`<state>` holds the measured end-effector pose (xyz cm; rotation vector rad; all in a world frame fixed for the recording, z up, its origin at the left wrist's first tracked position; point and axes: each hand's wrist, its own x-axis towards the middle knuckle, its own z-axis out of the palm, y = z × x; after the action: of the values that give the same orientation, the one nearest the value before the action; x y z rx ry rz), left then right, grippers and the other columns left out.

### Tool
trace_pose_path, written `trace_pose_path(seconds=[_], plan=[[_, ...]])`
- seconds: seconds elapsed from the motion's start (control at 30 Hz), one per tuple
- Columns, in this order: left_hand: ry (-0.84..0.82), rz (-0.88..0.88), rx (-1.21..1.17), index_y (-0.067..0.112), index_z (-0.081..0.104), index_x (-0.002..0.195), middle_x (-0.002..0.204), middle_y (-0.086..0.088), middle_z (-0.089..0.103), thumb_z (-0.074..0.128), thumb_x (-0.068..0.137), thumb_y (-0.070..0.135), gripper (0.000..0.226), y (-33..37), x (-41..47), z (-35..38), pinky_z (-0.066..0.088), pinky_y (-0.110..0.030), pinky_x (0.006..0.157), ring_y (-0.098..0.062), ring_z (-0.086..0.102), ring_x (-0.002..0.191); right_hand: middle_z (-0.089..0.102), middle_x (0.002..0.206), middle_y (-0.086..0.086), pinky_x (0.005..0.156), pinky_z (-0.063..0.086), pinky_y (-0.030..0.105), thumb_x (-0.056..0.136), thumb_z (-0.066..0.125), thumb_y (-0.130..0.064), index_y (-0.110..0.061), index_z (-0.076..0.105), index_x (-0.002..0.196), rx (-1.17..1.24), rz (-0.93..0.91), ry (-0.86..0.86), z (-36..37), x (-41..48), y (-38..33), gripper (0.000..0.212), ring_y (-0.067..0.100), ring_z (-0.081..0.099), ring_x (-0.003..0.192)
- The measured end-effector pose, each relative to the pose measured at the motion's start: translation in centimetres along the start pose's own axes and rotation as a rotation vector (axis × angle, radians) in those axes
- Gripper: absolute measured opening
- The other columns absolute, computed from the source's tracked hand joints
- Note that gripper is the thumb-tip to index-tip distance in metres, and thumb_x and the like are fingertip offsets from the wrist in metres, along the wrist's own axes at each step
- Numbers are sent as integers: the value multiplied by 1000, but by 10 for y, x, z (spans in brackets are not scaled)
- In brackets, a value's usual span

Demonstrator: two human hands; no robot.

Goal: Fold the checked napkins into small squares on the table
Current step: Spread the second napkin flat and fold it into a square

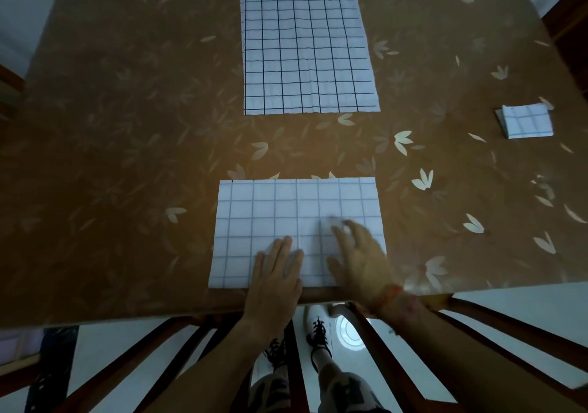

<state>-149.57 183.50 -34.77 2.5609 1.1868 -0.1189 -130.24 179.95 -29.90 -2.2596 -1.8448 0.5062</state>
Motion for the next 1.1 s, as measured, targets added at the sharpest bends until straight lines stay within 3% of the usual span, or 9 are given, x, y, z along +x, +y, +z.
trace_pose_path(seconds=[0.1, 0.3, 0.43, 0.6, 0.7, 0.87, 0.93, 1.0, 1.1], plan=[[30, 56, -14, 6, 39, 143, 155, -16, 28, 34, 98, 28, 51, -1, -8, -8, 26, -50, 115, -28, 17, 146, 28, 154, 13, 111, 37, 42, 88, 47, -39, -10, 25, 146, -44, -158, -114, 23, -36, -23, 68, 28, 31, 140], [-15, 187, 42, 4, 40, 142, 151, -15, 36, 46, 96, 27, 52, -6, -44, -3, 25, -45, 114, -26, 26, 143, 32, 151, 20, 109, 39, 46, 87, 38, -42, 1, 35, 143, -188, -294, -237, 47, -69, -40, 70, 30, 30, 141], [-101, 109, 44, 3, 39, 142, 150, -17, 36, 31, 97, 34, 56, -6, -54, 1, 33, -47, 111, -28, 29, 142, 30, 152, 19, 107, 40, 48, 84, 36, -48, 1, 34, 142, -222, -272, -327, 54, -70, -42, 76, 30, 30, 141], [-138, 43, 55, 2, 32, 146, 154, -16, 28, 29, 95, 42, 65, -14, -64, 2, 34, -46, 111, -28, 26, 143, 28, 153, 19, 110, 35, 48, 84, 29, -52, 2, 36, 142, -281, -251, -337, 53, -72, -40, 79, 30, 28, 142], [-141, -32, 65, 2, 30, 147, 156, -14, 23, 28, 94, 45, 68, -27, -74, -1, 32, -44, 112, -26, 22, 144, 26, 154, 19, 109, 37, 48, 82, 34, -52, 3, 36, 142, -304, -211, -348, 52, -76, -31, 81, 31, 27, 142], [-148, -161, 27, 4, 3, 151, 158, -10, -8, 6, 89, 54, 80, -58, -96, -4, 3, -38, 118, -22, -7, 147, 28, 153, 20, 105, 42, 48, 81, 48, -56, 5, 37, 140, -341, -71, -337, 40, -87, 1, 86, 32, 30, 141], [-140, -207, 16, 3, 4, 151, 159, -11, -7, 3, 87, 56, 83, -67, -103, -6, 4, -37, 117, -21, -6, 147, 26, 153, 21, 110, 37, 48, 84, 37, -59, 5, 35, 141, -358, 17, -329, 33, -90, 16, 86, 33, 28, 142], [-164, -235, 20, 4, 1, 152, 158, -10, -10, 2, 86, 57, 84, -70, -108, -8, 3, -36, 116, -20, -6, 146, 16, 156, 20, 117, 22, 44, 87, 27, -58, 5, 22, 146, -351, 81, -316, 26, -95, 26, 87, 31, 17, 146], [-176, -274, -1, 4, 3, 152, 158, -11, -9, 10, 89, 53, 80, -66, -106, -11, 1, -35, 115, -23, -3, 148, -4, 159, 16, 120, 7, 40, 93, 31, -55, 2, -1, 150, -304, 128, -340, 22, -100, 29, 87, 27, -2, 148]])
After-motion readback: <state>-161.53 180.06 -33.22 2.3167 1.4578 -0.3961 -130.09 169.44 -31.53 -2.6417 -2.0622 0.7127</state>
